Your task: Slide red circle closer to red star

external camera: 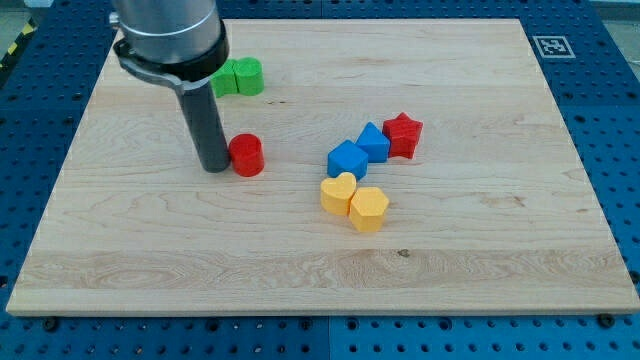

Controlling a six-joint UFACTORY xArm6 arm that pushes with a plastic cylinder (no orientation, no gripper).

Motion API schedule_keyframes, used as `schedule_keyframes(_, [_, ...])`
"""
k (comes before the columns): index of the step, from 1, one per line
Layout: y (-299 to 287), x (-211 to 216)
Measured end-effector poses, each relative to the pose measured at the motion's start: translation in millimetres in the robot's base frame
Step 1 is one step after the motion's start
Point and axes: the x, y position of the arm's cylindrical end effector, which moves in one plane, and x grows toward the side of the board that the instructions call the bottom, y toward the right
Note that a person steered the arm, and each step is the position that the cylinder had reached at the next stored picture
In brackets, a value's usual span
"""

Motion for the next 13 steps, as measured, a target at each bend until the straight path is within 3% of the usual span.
schedule_keyframes(2, [26.2,3.5])
schedule_keyframes(3, [41.9,27.2])
schedule_keyframes(10, [44.3,-71.4])
schedule_keyframes(11, [63.3,-70.3])
schedule_keyframes(13, [63.7,-20.9])
